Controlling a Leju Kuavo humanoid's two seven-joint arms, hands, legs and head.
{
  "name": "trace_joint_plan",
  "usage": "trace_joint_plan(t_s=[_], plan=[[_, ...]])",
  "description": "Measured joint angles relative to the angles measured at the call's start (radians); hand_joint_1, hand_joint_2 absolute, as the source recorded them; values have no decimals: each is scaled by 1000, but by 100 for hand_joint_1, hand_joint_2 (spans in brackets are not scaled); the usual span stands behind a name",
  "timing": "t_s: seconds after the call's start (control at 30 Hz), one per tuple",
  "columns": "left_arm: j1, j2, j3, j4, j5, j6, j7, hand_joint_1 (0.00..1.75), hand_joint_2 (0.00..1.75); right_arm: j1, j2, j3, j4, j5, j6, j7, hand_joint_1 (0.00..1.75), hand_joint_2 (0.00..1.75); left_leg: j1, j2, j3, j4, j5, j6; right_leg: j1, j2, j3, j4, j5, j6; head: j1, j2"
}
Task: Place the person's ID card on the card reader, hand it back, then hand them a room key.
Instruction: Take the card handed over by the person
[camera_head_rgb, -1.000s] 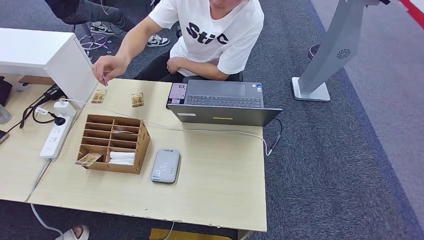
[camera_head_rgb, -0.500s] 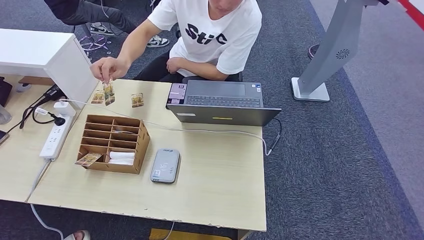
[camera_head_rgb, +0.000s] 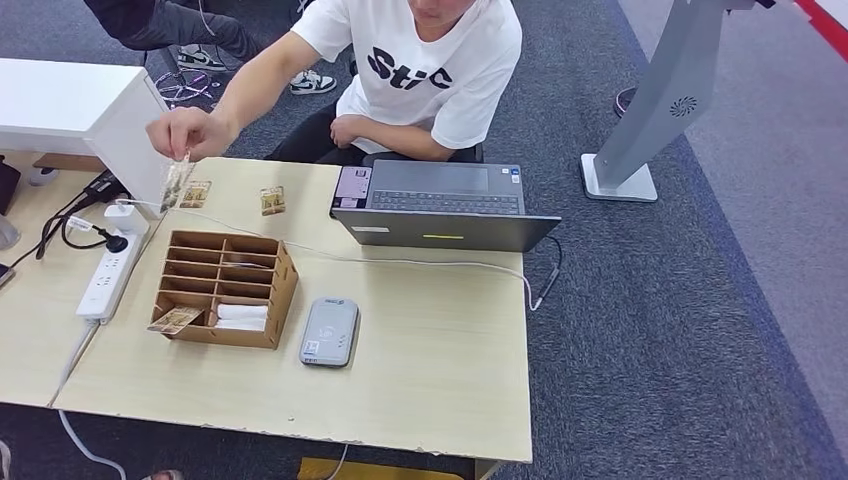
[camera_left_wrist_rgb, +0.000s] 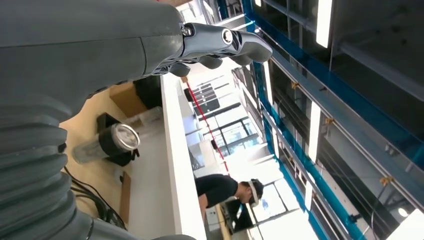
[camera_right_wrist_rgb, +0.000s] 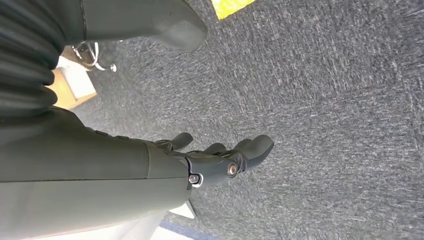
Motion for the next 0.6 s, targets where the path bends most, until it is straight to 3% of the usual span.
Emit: trace_joint_plan(t_s=[0.6], plan=[[-393,21,-278,358,-253,-29,171,0,175,3,0,71,3,79,32,39,0,175,0,1,0,0,0,0,0,1,0,0,1,0,0,0]])
